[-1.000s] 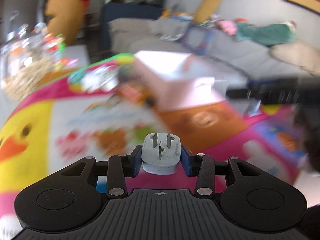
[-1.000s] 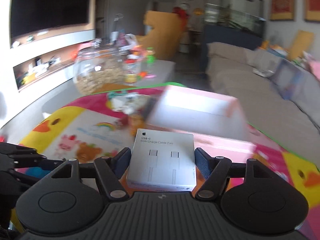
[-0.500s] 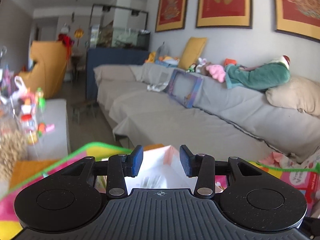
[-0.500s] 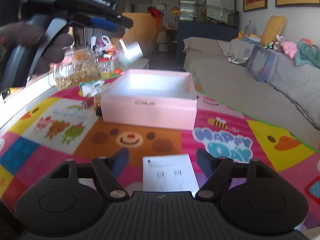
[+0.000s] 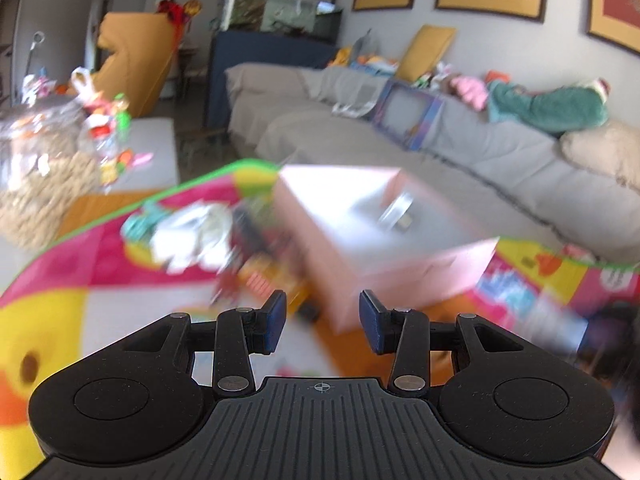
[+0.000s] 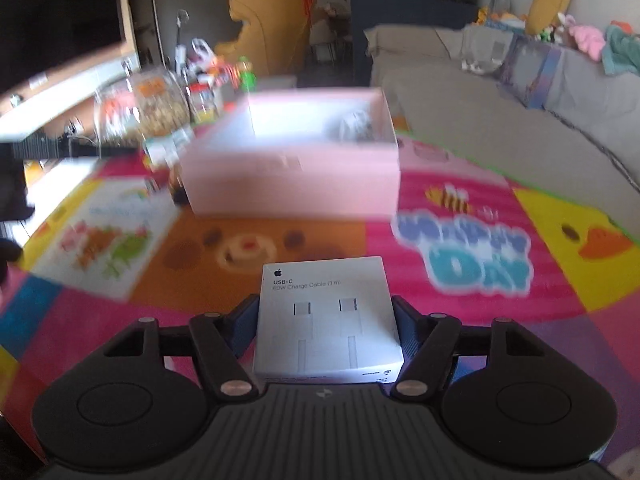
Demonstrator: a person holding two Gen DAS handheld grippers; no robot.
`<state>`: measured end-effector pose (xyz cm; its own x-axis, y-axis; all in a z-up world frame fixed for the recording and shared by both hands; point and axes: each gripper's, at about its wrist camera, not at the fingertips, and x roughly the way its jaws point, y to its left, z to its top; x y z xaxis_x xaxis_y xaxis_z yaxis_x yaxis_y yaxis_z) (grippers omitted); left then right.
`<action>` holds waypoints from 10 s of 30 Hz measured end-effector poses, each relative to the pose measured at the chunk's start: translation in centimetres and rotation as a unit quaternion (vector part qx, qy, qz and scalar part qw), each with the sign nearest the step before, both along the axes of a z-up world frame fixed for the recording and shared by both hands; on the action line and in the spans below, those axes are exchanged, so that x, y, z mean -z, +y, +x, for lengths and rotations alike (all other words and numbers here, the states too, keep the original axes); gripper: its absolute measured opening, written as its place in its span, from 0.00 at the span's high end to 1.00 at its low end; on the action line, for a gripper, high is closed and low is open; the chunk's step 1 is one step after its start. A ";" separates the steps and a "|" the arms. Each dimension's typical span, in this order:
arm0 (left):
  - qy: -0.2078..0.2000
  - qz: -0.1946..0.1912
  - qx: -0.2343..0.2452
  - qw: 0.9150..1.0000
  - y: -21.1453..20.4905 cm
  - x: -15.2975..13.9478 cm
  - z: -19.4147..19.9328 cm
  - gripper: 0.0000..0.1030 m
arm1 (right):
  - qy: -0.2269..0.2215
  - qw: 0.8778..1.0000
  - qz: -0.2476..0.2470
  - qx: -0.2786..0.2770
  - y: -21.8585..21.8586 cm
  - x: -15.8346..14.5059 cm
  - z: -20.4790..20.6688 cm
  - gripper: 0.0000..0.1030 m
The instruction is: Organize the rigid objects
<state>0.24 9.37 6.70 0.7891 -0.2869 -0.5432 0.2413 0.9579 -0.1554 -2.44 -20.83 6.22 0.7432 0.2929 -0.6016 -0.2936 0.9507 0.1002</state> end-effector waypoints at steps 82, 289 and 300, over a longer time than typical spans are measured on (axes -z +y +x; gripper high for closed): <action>0.080 -0.005 -0.103 0.991 8.7 4.0 -1.8 0.68 | 0.093 0.990 -0.063 -0.083 26.4 3.3 14.5 0.72; 0.124 0.004 -0.036 0.992 0.0 2.0 17.3 0.82 | 0.046 0.991 0.124 -0.004 3.2 5.4 7.2 0.35; 0.058 -0.008 -0.027 0.998 1.1 1.4 15.9 0.80 | 0.042 0.994 0.099 -0.026 4.5 5.2 7.3 0.20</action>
